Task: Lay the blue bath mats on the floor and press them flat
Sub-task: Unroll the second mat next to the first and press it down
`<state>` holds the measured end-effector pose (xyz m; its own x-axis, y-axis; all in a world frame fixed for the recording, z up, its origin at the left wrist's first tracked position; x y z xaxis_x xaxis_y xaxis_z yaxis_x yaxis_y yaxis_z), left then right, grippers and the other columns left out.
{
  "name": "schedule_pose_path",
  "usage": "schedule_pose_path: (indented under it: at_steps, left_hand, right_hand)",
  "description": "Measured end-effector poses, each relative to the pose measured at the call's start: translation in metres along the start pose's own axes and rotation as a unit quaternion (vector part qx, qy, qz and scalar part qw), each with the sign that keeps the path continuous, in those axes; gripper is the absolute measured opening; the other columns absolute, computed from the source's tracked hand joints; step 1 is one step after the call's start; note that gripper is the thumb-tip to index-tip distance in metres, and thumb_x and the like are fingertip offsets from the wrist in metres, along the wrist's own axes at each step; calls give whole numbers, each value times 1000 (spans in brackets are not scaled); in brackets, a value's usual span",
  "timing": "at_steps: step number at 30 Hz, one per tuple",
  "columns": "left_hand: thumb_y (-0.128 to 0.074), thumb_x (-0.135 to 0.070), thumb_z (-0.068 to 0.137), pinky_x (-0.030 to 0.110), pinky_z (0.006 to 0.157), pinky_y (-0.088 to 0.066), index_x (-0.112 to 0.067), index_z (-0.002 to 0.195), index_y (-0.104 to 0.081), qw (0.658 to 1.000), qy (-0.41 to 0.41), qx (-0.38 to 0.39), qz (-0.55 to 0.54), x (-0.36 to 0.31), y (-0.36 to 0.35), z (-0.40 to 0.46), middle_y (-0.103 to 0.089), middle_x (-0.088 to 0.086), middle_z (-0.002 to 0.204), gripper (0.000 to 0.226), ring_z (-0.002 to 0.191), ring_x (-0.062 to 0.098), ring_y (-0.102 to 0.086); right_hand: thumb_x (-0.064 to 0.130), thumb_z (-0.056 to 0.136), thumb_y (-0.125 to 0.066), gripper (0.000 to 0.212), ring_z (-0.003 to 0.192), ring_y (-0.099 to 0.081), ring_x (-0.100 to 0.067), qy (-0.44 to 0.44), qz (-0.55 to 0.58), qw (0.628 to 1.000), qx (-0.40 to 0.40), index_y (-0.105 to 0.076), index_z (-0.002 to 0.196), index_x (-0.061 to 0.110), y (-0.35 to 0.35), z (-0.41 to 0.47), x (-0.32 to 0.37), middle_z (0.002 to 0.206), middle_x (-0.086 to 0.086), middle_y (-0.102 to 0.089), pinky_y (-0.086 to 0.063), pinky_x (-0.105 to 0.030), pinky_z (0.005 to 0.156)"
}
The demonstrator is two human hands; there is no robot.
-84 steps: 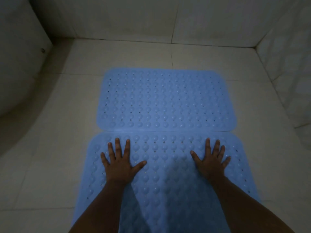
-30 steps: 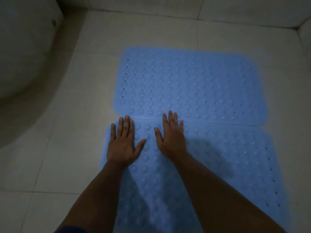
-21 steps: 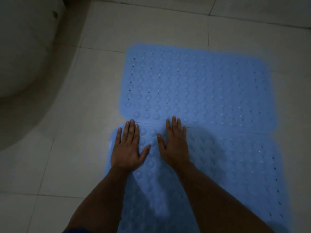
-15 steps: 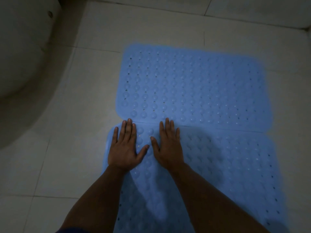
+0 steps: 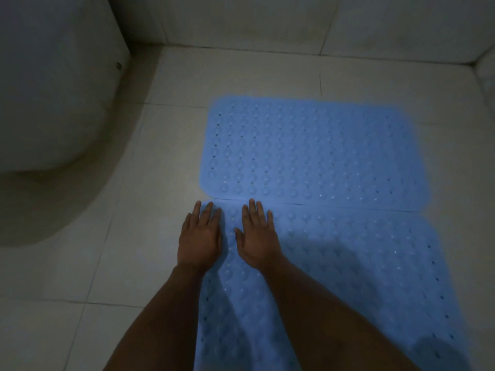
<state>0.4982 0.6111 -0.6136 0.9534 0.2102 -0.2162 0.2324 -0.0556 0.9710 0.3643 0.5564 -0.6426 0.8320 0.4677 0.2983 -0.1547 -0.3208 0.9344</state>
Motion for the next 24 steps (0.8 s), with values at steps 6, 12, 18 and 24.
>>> schedule_pose_path:
  at_steps: [6, 12, 18, 24]
  left_hand:
    - [-37, -28, 99, 58, 110, -45, -7, 145, -55, 999, 3, -40, 3, -2, -7, -2, -47, 19, 157, 54, 150, 43, -36]
    - [-36, -31, 101, 55, 115, -40, -6, 147, -54, 999, 9, -52, 2, -9, -4, -1, -45, 19, 158, 55, 152, 42, -32]
    - [-36, -32, 103, 55, 116, -37, -8, 149, -52, 998, 18, -67, -6, -6, -10, -2, -42, 19, 161, 55, 154, 42, -27]
    - [-43, -24, 103, 57, 110, -43, -10, 148, -53, 996, 31, -80, -1, -8, 4, -23, -44, 17, 160, 49, 154, 42, -27]
  right_hand:
    - [48, 103, -29, 69, 157, -1, -25, 11, -22, 998, -49, -24, 158, 6, -4, -6, -2, 168, -14, -12, -10, -55, 124]
    - [48, 103, -33, 68, 157, -3, -24, 16, -10, 998, -66, -29, 156, 7, 1, -5, -3, 167, -13, -15, -13, -56, 123]
    - [48, 103, -28, 68, 157, -1, -23, 15, -18, 998, -59, -26, 157, 7, -5, -3, -5, 168, -13, -12, -10, -56, 124]
    - [47, 101, -27, 69, 157, 3, -21, 1, 21, 999, 26, -17, 160, 11, 0, -4, -2, 169, -8, -6, -2, -54, 125]
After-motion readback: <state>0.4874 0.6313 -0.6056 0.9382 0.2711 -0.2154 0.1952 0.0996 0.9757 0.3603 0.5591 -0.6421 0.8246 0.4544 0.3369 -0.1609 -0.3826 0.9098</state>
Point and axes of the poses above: each hand's wrist, its own z-axis towards the middle knuckle, its own y-axis out of the back of the hand, x = y × z, the point moved 8 cm from there along z, towards the middle knuckle
